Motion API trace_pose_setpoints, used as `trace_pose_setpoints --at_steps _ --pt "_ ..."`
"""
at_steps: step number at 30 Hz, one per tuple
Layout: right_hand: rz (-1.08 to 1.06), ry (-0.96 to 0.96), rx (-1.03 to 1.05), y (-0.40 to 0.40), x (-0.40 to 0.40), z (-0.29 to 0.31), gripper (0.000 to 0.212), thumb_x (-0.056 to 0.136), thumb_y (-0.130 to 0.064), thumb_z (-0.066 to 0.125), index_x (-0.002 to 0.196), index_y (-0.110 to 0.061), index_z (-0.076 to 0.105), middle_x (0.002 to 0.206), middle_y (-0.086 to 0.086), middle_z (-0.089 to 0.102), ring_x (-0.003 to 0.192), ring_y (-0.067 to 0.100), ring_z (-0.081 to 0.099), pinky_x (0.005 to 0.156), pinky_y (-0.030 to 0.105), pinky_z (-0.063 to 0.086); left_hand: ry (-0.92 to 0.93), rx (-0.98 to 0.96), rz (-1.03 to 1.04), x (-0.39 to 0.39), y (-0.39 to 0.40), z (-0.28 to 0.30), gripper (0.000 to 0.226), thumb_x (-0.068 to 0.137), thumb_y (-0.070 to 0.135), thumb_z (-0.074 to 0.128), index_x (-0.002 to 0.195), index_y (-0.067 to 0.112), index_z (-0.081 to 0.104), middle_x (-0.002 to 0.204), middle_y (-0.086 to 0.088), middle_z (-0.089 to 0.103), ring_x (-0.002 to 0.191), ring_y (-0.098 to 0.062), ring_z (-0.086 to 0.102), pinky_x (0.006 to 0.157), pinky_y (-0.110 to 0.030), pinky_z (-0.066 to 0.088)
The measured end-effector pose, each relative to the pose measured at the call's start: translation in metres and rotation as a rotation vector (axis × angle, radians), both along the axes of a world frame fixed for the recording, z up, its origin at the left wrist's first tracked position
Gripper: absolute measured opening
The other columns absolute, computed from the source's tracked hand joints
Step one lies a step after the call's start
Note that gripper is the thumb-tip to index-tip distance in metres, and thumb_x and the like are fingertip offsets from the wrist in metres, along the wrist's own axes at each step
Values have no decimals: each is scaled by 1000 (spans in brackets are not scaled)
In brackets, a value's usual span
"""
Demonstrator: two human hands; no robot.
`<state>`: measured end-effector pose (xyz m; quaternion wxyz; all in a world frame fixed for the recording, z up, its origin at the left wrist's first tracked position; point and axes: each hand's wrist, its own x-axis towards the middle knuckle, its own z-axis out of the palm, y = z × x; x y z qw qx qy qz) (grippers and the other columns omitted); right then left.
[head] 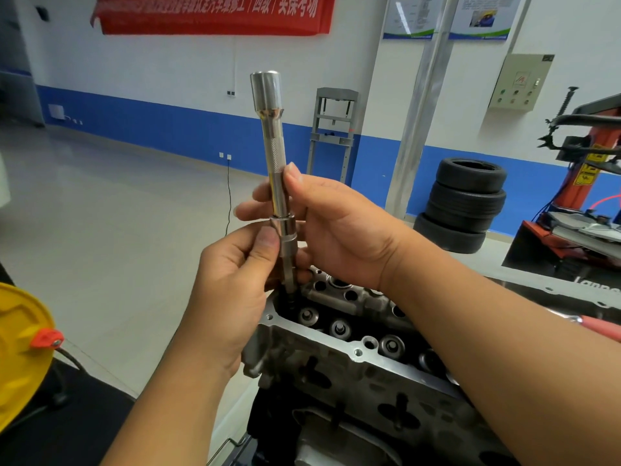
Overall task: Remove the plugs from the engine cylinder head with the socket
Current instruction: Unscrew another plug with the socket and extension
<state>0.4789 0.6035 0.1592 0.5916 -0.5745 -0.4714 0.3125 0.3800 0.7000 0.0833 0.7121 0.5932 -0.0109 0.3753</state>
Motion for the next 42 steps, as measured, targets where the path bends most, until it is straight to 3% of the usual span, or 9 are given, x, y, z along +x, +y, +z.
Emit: trace_pose_setpoints --at_steps 3,7,13,18,23,27,31,36,42 --pt "5 -8 23 0 2 0 25 95 -47 57 94 -22 63 107 2 77 92 19 68 68 32 50 -24 -12 31 3 0 -1 25 87 39 64 96 23 81 87 -10 80 78 -26 79 66 -23 61" --pt "28 8 61 0 4 -2 21 93 -38 61 91 -17 58 106 4 76 100 28 67 89 54 59 -41 50 76 3 2 -3 31 72 51 82 98 34 81 95 -3 81 91 -23 79 81 -32 64" --pt "18 -35 55 -1 1 -1 27 99 -40 54 92 -22 73 111 -1 77 100 33 59 64 32 37 -21 38 -82 -2 1 -2 32 100 46 52 103 31 80 95 -6 80 88 -24 79 73 -24 60" --pt "16 16 33 0 1 0 29 98 -46 54 95 -23 72 104 1 77 91 17 70 63 26 53 -29 12 43 3 0 -2 26 87 37 64 100 22 81 87 -9 80 79 -25 79 66 -23 61" --pt "8 -9 59 1 5 -1 20 96 -38 60 92 -19 62 97 4 77 97 23 71 90 49 54 -56 23 87 3 -1 -3 39 77 45 79 110 25 79 97 -2 82 92 -22 79 84 -27 62" --pt "10 -7 54 0 2 0 25 99 -42 54 96 -21 68 103 1 77 95 18 69 78 36 56 -34 58 -16 0 0 -2 28 103 39 54 106 30 80 99 -5 81 92 -23 79 77 -22 60" --pt "13 18 30 -1 2 1 33 101 -48 50 100 -22 72 107 1 77 94 16 70 66 27 55 -38 51 53 2 1 -3 25 91 34 63 107 25 80 98 -7 81 91 -25 79 79 -29 64" --pt "19 20 58 1 6 -1 22 95 -41 60 91 -19 58 101 10 78 97 29 72 93 56 56 -72 49 95 3 1 -5 28 77 37 77 104 35 83 101 3 82 97 -16 78 85 -21 60" --pt "4 18 55 -1 6 0 30 101 -46 52 95 -21 68 107 2 77 100 23 68 76 33 57 -44 54 -31 1 0 -2 30 94 33 56 108 24 81 101 -7 81 94 -25 79 77 -23 61"
